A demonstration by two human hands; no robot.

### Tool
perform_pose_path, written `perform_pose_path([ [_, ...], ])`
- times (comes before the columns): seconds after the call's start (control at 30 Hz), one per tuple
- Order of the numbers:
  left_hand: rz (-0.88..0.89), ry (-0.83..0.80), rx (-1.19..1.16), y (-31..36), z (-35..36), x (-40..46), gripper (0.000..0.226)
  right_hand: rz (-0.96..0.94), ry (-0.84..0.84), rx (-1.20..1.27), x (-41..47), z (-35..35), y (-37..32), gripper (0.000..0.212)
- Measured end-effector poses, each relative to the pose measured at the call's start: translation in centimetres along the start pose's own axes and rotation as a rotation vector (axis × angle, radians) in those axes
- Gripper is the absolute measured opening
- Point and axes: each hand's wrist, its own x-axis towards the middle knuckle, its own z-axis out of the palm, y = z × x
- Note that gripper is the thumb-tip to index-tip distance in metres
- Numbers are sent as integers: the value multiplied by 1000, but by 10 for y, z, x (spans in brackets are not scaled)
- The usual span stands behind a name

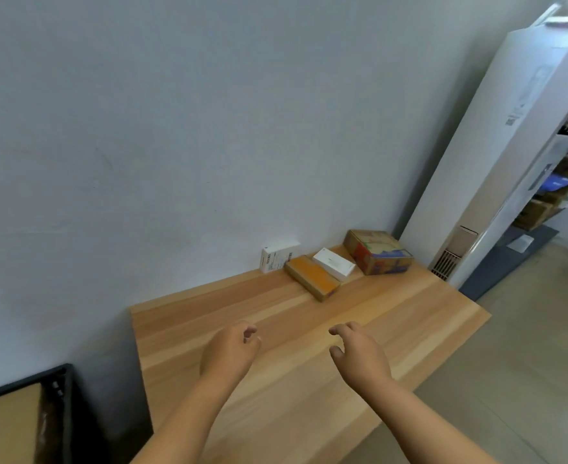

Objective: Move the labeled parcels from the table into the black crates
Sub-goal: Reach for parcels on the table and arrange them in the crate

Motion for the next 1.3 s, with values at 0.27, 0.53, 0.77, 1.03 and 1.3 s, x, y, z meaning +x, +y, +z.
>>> perform_pose_path([
  [0.27,-62,125,-61,37,34,104,24,-13,-36,-20,123,-10,48,37],
  [0.53,-57,72,8,56,62,162,26,-44,-60,-39,212,-1,93,36],
  [0.77,-124,110,91,68,91,203,26,-86,-98,-68,304,9,144,37],
  [1.03,-258,176,158,104,143,264,27,-170,-200,-134,418,26,210,39],
  [1.3,-394,208,201,114,177,294,28,-183,-342,-247,499,59,242,51],
])
